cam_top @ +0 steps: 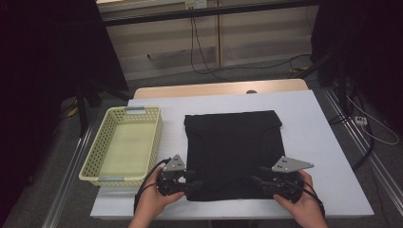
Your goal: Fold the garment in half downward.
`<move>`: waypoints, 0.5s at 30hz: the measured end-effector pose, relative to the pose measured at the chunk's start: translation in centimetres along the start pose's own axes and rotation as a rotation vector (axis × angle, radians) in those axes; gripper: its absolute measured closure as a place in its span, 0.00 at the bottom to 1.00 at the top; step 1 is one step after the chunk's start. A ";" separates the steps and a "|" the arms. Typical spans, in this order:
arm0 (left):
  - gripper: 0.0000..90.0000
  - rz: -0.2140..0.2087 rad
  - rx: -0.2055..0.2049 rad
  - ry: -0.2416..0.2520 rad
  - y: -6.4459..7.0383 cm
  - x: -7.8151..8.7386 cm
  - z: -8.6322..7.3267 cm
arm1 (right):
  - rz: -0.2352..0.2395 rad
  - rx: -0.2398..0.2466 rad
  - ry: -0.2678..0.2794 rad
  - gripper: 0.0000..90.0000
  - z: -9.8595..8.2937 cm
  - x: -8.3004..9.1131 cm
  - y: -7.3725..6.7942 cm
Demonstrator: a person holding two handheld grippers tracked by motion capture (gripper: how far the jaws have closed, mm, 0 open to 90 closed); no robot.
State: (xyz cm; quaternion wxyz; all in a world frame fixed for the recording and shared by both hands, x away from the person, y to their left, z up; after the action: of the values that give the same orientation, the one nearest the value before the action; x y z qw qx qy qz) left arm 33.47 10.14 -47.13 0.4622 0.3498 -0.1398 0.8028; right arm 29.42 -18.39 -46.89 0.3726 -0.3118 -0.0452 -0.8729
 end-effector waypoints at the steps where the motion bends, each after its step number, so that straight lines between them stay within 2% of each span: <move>1: 0.61 0.006 -0.013 -0.013 0.0 -0.1 -0.2 | 0.005 -0.003 -0.007 0.63 -0.1 -0.2 -0.2; 3: 0.63 0.019 -0.029 -0.035 0.1 -0.5 -0.5 | 0.020 0.012 -0.013 0.66 -0.1 -0.4 -0.6; 6: 0.66 0.012 -0.035 -0.037 0.4 -0.9 -0.7 | 0.033 0.032 -0.015 0.70 0.0 -0.6 -1.1; 7: 0.69 0.013 -0.040 -0.042 0.4 -0.9 -0.7 | 0.040 0.039 -0.014 0.73 0.0 -0.6 -1.3; 10: 0.88 -0.015 -0.024 -0.058 0.6 -0.9 -0.8 | 0.094 0.030 -0.006 0.79 0.2 -0.7 -2.0; 12: 0.97 -0.031 -0.010 -0.063 0.8 -0.9 -0.8 | 0.111 0.047 -0.025 0.80 0.1 -0.9 -2.4; 14: 0.99 -0.026 -0.026 -0.071 0.9 -0.9 -0.7 | 0.123 0.057 -0.045 0.79 -0.1 -1.4 -2.7; 15: 1.00 -0.025 -0.031 -0.077 0.9 -0.8 -0.7 | 0.112 0.071 -0.064 0.79 -0.2 -1.7 -2.7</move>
State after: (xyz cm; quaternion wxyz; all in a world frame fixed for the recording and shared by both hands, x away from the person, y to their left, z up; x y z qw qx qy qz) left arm 32.62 9.56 -48.07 0.4718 0.3750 -0.1656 0.7806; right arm 28.40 -15.48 -47.66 0.4301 -0.3281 -0.0704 -0.8381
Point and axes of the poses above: each handheld gripper's, and its own axes: x roughly backward along the jaws, z roughly out of its top, y roughly to its right, the point moved 5 cm from there along -x, roughly forward along the jaws, and after that the axes turned 6 degrees about z, right-handed, at the moved point
